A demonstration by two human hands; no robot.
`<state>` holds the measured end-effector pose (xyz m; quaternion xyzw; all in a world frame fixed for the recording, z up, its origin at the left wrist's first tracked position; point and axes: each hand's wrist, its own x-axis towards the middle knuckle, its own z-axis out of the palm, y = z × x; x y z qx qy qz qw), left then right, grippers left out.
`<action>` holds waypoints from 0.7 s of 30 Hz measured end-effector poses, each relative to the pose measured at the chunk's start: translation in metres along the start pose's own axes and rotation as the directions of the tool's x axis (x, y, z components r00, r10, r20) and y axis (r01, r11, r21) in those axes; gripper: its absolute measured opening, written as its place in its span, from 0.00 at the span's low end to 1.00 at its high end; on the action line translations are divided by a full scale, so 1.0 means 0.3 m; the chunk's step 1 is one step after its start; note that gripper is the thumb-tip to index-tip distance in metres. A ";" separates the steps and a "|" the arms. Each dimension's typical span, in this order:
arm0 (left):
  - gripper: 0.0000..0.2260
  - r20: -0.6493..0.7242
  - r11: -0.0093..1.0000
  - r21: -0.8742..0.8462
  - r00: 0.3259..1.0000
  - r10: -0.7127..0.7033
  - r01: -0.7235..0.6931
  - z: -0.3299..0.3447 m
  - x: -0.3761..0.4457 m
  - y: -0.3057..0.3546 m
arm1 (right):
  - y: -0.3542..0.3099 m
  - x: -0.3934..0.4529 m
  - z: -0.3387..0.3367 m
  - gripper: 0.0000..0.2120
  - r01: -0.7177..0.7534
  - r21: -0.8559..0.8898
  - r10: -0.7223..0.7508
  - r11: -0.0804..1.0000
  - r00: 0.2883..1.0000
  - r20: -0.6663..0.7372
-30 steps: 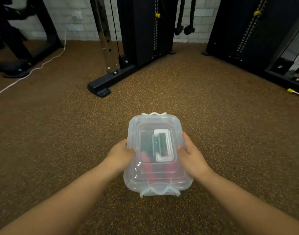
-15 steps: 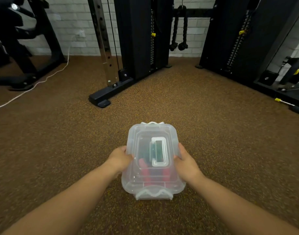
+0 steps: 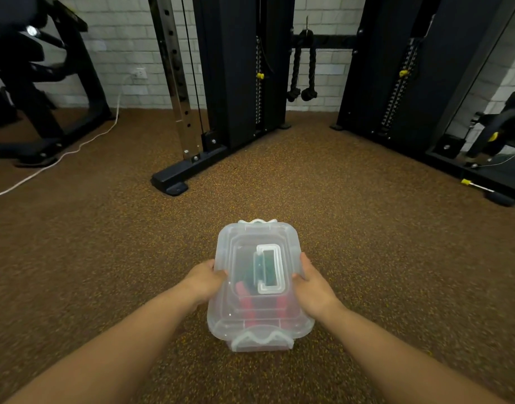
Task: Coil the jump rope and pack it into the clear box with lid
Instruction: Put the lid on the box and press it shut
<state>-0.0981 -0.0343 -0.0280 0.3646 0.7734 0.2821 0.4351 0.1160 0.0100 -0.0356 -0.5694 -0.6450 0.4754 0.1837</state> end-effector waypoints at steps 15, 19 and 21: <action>0.26 -0.054 0.859 0.440 0.947 0.318 -0.263 -0.168 -0.039 0.510 | -0.448 0.070 -0.275 0.26 0.221 -0.430 -0.210 0.875 0.975 0.074; 0.27 -0.039 0.835 0.486 0.948 0.315 -0.257 -0.287 -0.091 0.710 | -0.692 0.032 -0.448 0.27 0.222 -0.520 -0.213 0.825 0.974 0.078; 0.27 -0.038 0.828 0.489 0.941 0.335 -0.275 -0.349 -0.146 0.820 | -0.823 -0.019 -0.544 0.27 0.235 -0.543 -0.241 0.806 0.968 0.061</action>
